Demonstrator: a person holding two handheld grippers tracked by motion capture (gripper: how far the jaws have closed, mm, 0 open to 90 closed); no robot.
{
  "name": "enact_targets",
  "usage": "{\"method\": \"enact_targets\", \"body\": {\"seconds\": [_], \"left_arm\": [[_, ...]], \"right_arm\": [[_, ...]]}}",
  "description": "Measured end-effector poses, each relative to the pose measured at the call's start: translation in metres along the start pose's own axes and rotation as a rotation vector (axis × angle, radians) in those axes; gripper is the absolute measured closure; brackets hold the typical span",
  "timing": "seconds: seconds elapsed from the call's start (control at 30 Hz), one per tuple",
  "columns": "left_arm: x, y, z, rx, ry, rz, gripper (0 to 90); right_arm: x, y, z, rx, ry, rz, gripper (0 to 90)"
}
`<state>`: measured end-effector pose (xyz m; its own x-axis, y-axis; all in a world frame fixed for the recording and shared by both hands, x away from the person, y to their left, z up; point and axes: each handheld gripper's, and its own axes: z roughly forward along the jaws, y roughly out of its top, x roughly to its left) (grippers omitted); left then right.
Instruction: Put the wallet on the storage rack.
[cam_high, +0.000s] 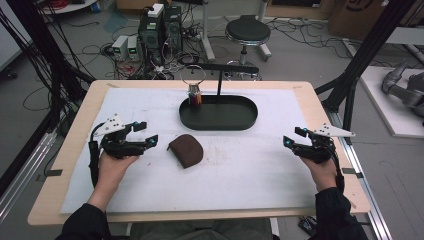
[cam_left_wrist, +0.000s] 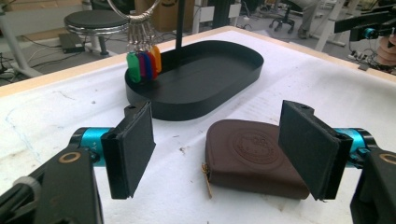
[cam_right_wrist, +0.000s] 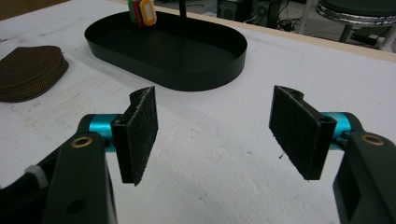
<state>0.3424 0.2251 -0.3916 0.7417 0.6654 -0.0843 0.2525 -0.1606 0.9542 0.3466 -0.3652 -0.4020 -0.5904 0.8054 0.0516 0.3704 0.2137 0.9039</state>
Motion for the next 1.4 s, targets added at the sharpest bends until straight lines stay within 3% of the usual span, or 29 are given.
{"method": "enact_targets", "body": {"seconds": [0.17,0.3,0.63,0.9,1.07,1.17,1.3,1.4], "left_arm": [[-0.002,-0.002,0.006,0.022,-0.01,-0.008,27.7],[-0.001,-0.005,0.015,0.068,-0.017,-0.043,36.2],[0.006,-0.013,0.042,0.162,-0.038,-0.073,50.8],[0.01,-0.011,0.06,0.231,-0.055,-0.115,58.1],[0.012,-0.013,0.072,0.276,-0.04,-0.123,61.6],[0.012,-0.017,0.078,0.329,-0.05,-0.129,62.7],[0.014,-0.019,0.078,0.335,-0.065,-0.169,62.8],[0.015,-0.022,0.08,0.339,-0.107,-0.215,66.0]], "right_arm": [[0.002,0.0,0.0,0.005,0.003,-0.008,33.6],[0.002,0.0,0.001,0.012,0.005,-0.009,33.6],[0.002,-0.001,0.0,0.023,-0.002,-0.021,33.6],[0.002,-0.002,0.0,0.032,-0.007,-0.032,33.7],[0.002,-0.002,-0.001,0.031,-0.005,-0.024,33.7],[0.002,-0.002,-0.001,0.031,-0.002,-0.023,33.7],[0.002,-0.003,-0.001,0.033,-0.004,-0.025,33.7],[0.002,-0.003,-0.001,0.034,-0.002,-0.026,33.7]]}}
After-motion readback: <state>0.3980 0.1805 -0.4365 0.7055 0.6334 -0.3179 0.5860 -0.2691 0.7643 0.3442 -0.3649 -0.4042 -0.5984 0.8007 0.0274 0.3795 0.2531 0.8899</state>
